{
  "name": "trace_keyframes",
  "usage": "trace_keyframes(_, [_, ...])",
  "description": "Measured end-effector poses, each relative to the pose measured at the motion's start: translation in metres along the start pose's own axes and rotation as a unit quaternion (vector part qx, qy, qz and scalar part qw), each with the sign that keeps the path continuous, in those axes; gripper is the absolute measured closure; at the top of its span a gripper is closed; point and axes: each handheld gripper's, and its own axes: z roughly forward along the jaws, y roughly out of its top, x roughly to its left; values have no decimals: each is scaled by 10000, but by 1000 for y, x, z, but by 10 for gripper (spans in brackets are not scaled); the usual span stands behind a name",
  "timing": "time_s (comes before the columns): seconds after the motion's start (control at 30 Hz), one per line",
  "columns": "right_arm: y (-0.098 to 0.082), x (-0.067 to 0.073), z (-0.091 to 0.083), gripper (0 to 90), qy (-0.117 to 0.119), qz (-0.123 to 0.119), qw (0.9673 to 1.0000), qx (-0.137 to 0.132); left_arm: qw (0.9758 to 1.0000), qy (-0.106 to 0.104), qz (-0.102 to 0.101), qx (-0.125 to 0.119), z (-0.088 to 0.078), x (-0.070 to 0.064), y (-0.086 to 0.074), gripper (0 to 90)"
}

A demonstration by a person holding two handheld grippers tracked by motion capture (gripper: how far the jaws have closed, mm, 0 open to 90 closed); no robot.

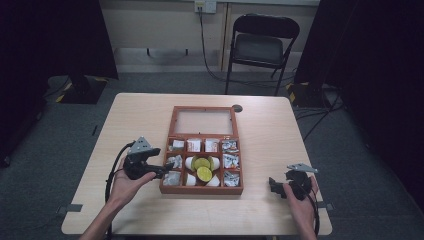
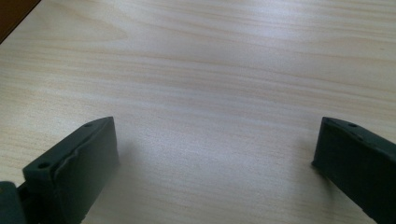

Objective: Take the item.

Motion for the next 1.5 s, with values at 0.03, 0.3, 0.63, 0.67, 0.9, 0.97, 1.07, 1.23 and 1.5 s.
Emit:
trace_keyframes(0.03, [0, 0, 0, 0, 0, 0, 10000, 0, 10000, -45, 0, -7, 2, -2, 2, 224])
trace_keyframes(0.3, [0, 0, 0, 0, -1, 2, 10000, 0, 9997, -228, 26, 95, 15, -10, 10, 251])
trace_keyframes(0.63, [0, 0, 0, 0, -1, 0, 10000, 0, 9988, -400, 179, 203, 34, -21, 15, 266])
trace_keyframes(0.67, [0, 0, 0, 0, -1, -1, 10000, -1, 9986, -452, 193, 219, 37, -24, 15, 268])
trace_keyframes(0.9, [0, 0, 0, 0, -7, 3, 10000, 0, 9975, -632, 200, 240, 48, -31, 19, 306])
trace_keyframes(0.97, [-1, 0, -1, 0, -8, 4, 10000, -5, 9966, -714, 254, 337, 55, -36, 22, 308])
trace_keyframes(1.07, [-1, 0, -1, 0, -8, 11, 10000, -3, 9958, -789, 283, 366, 59, -40, 25, 309])
trace_keyframes(1.23, [-1, 0, -1, 0, -8, 11, 10000, -3, 9934, -952, 391, 506, 71, -48, 31, 324])
trace_keyframes(1.5, [-1, 0, -1, 0, -7, 9, 10000, -4, 9890, -1052, 504, 911, 84, -51, 27, 342])
